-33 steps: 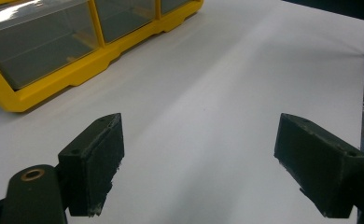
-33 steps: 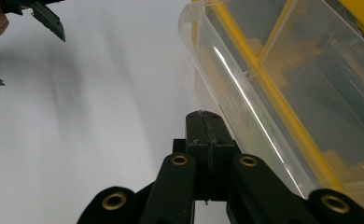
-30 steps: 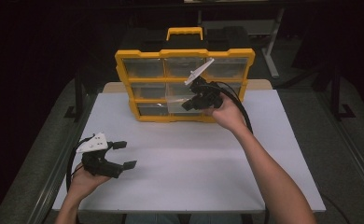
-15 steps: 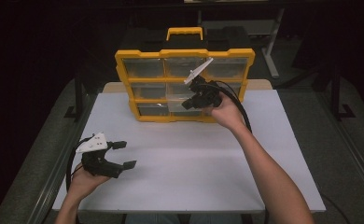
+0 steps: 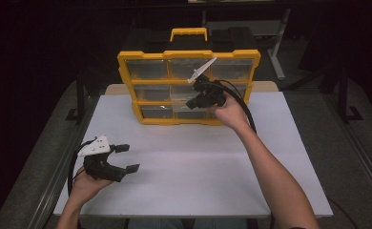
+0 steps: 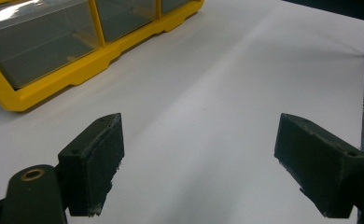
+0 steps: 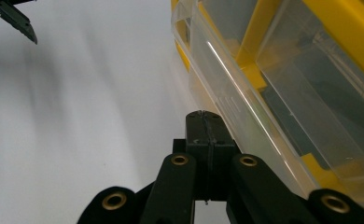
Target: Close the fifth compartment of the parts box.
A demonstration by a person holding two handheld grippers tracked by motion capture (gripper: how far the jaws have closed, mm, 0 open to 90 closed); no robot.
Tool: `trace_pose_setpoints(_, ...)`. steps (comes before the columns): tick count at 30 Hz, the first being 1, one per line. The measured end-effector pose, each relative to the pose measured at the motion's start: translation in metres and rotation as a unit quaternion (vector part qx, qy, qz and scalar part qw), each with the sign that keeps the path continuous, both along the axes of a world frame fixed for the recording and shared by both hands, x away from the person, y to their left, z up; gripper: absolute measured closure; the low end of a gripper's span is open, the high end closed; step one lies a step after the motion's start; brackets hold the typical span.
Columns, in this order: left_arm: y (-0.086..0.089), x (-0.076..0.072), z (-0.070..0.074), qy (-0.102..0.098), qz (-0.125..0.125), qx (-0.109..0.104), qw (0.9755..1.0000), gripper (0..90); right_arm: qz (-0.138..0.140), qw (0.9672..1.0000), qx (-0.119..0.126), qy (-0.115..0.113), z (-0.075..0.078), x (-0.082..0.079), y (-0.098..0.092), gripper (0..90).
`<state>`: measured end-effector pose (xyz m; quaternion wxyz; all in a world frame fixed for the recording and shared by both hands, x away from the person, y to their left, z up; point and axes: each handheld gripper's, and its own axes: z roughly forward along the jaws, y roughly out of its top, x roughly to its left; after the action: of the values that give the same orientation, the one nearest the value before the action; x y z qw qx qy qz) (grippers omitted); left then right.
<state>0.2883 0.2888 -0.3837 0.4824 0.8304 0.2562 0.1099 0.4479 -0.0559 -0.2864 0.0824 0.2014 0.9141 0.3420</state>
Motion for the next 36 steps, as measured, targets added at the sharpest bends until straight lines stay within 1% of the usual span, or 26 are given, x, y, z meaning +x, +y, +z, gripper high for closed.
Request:
trace_pose_setpoints(3,0.0006,0.0002,0.0004,-0.003,0.0,0.0,1.0,15.9,-0.004,1.0,0.001,0.003,0.0008,0.0016,0.0007,88.9)
trace_pose_setpoints(4,0.0008,0.0002,0.0005,-0.003,0.0,0.001,1.0,15.9,-0.003,1.0,0.001,-0.001,0.0007,0.0028,0.0005,88.9)
trace_pose_setpoints(7,0.0007,0.0001,0.0008,-0.003,0.0,0.002,1.0,15.9,-0.003,1.0,-0.002,-0.005,0.0007,0.0048,0.0002,88.9)
trace_pose_setpoints(10,0.0002,-0.0005,0.0014,0.001,0.0,0.005,1.0,15.9,-0.006,1.0,-0.003,-0.003,0.0011,0.0063,0.0,88.9)
trace_pose_setpoints(13,0.0004,-0.0002,0.0016,-0.002,-0.001,0.005,1.0,15.9,-0.007,1.0,-0.005,0.002,0.0033,0.008,0.0002,88.9)
trace_pose_setpoints(17,0.0008,0.0001,0.0011,-0.001,-0.001,0.004,1.0,15.9,-0.006,0.9999,-0.013,-0.007,0.0036,0.0075,0.001,88.9)
trace_pose_setpoints(20,0.0008,0.0001,0.0012,-0.003,-0.002,0.004,1.0,15.9,-0.004,0.9999,-0.01,-0.006,0.0042,0.0077,-0.0007,88.9)
trace_pose_setpoints(29,0.0008,-0.0006,0.0017,-0.003,0.0,0.001,1.0,16.0,-0.005,0.9999,-0.011,-0.011,0.0073,0.0061,-0.0036,88.9)
trace_pose_setpoints(31,0.001,-0.0009,0.0021,-0.002,0.001,0.0,1.0,15.9,-0.008,0.9999,-0.012,-0.007,0.0079,0.0057,-0.0037,88.9)
trace_pose_setpoints(34,0.0016,-0.0006,0.0022,-0.003,0.001,-0.001,1.0,15.9,-0.006,0.9999,-0.008,-0.008,0.0082,0.0066,-0.0057,88.9)
trace_pose_setpoints(36,0.0017,-0.0006,0.0022,-0.002,0.001,0.0,1.0,15.9,-0.007,1.0,-0.003,-0.005,0.0086,0.0072,-0.0076,88.9)
